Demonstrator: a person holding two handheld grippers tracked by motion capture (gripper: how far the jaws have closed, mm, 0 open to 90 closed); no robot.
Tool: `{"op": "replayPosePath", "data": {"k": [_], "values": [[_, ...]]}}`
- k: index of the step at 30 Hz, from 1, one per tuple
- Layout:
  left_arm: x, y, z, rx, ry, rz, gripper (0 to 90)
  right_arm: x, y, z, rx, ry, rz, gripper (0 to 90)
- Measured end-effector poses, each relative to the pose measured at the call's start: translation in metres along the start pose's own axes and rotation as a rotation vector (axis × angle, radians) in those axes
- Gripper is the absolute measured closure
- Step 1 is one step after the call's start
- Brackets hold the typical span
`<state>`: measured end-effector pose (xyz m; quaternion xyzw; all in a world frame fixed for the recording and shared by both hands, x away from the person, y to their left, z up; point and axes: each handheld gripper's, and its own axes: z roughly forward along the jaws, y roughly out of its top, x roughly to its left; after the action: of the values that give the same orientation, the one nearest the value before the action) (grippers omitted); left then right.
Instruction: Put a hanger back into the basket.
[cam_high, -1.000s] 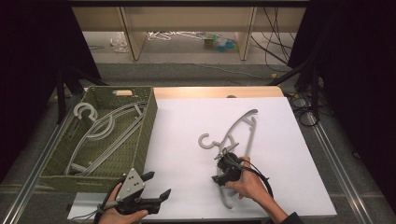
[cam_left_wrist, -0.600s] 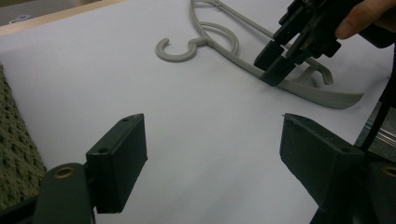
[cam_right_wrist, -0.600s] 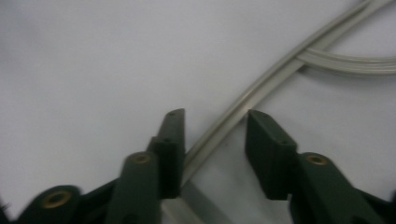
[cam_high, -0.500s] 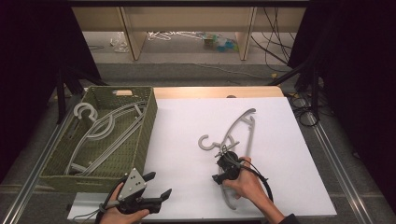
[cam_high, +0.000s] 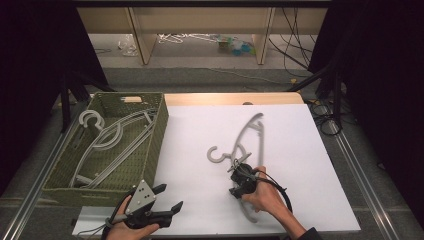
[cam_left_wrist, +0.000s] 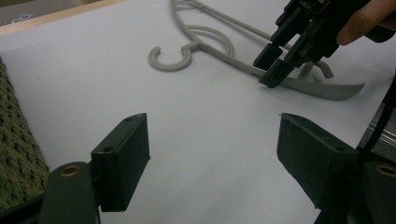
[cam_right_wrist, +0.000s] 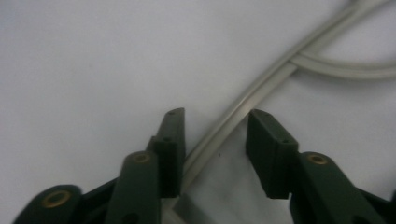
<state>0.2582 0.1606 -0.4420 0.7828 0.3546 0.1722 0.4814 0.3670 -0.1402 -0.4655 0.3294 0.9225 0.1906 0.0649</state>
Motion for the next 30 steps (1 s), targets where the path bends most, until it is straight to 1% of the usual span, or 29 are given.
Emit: {"op": "replayPosePath", "data": {"k": [1, 2, 3, 5, 6, 7, 8, 9, 11, 13, 14, 15, 16, 17, 18, 19, 23, 24, 25, 26, 27, 28, 29, 30], "values": [[0.000, 0.000, 0.000, 0.000, 0.000, 0.000, 25.4, 0.000, 0.000, 0.000, 0.000, 0.000, 0.000, 64.5], [0.000, 0.000, 0.000, 0.002, 0.001, 0.001, 25.4, 0.000, -0.001, -0.001, 0.002, 0.005, -0.012, 68.3], [0.000, 0.000, 0.000, 0.001, 0.001, 0.000, 25.3, -0.002, -0.004, -0.003, 0.003, 0.022, -0.035, 74.4], [0.000, 0.000, -0.001, 0.004, 0.008, -0.001, 25.3, -0.006, -0.007, -0.005, 0.002, 0.047, -0.057, 81.1], [0.000, 0.000, -0.001, 0.002, 0.006, 0.000, 25.4, -0.008, -0.009, -0.006, 0.006, 0.057, -0.071, 81.8], [0.000, 0.000, -0.001, -0.001, 0.006, -0.005, 25.4, -0.008, -0.010, -0.007, 0.015, 0.081, -0.145, 80.5], [0.000, 0.000, -0.001, -0.001, 0.006, -0.005, 25.3, -0.008, -0.010, -0.007, 0.015, 0.081, -0.145, 80.5], [0.000, 0.001, -0.001, 0.001, 0.005, -0.003, 25.3, -0.007, -0.011, -0.008, 0.021, 0.083, -0.162, 81.2], [-0.001, 0.000, -0.001, -0.001, 0.006, -0.006, 25.3, -0.007, -0.010, -0.008, 0.023, 0.086, -0.168, 81.4], [0.000, 0.000, -0.001, 0.003, 0.007, -0.002, 25.2, -0.005, -0.008, -0.007, 0.025, 0.073, -0.191, 80.9], [0.000, 0.000, 0.000, 0.002, 0.000, -0.003, 25.2, -0.004, -0.007, -0.007, 0.022, 0.076, -0.183, 80.4], [-0.001, 0.000, 0.000, 0.006, 0.005, -0.004, 25.2, -0.002, -0.003, -0.005, 0.027, 0.074, -0.187, 77.8], [0.000, 0.000, 0.001, 0.006, 0.002, 0.001, 25.2, -0.001, 0.000, -0.003, 0.017, 0.068, -0.185, 77.4], [-0.001, 0.000, 0.001, 0.011, 0.007, 0.000, 25.2, 0.001, 0.003, -0.001, 0.027, 0.058, -0.202, 77.4], [-0.001, 0.000, 0.001, 0.011, 0.007, 0.000, 25.2, 0.001, 0.003, -0.001, 0.027, 0.058, -0.202, 77.4], [-0.001, 0.000, 0.001, 0.010, 0.006, 0.002, 25.2, 0.003, 0.007, 0.000, 0.042, 0.046, -0.211, 77.4], [-0.001, 0.000, 0.002, 0.013, 0.000, 0.008, 25.2, 0.003, 0.007, 0.001, 0.046, 0.043, -0.205, 79.0], [-0.001, 0.000, 0.002, 0.011, -0.001, 0.008, 25.2, 0.003, 0.007, 0.000, 0.047, 0.047, -0.194, 80.1], [-0.001, 0.000, 0.002, 0.004, -0.001, 0.003, 25.2, 0.003, 0.007, 0.000, 0.048, 0.050, -0.198, 81.8], [-0.001, 0.000, 0.002, 0.006, -0.001, 0.008, 25.2, 0.003, 0.008, 0.000, 0.049, 0.055, -0.215, 82.1], [-0.001, 0.000, 0.002, 0.006, -0.001, 0.010, 25.2, 0.003, 0.008, 0.000, 0.049, 0.055, -0.215, 82.1], [0.000, 0.002, 0.003, 0.019, 0.003, 0.029, 25.2, 0.001, 0.006, -0.004, 0.068, 0.083, -0.218, 82.3], [0.000, 0.002, 0.003, 0.019, 0.003, 0.029, 25.2, 0.001, 0.006, -0.004, 0.068, 0.083, -0.218, 82.3], [0.000, 0.002, 0.004, 0.015, -0.002, 0.028, 25.2, 0.000, 0.004, -0.006, 0.065, 0.098, -0.221, 82.3]]}}
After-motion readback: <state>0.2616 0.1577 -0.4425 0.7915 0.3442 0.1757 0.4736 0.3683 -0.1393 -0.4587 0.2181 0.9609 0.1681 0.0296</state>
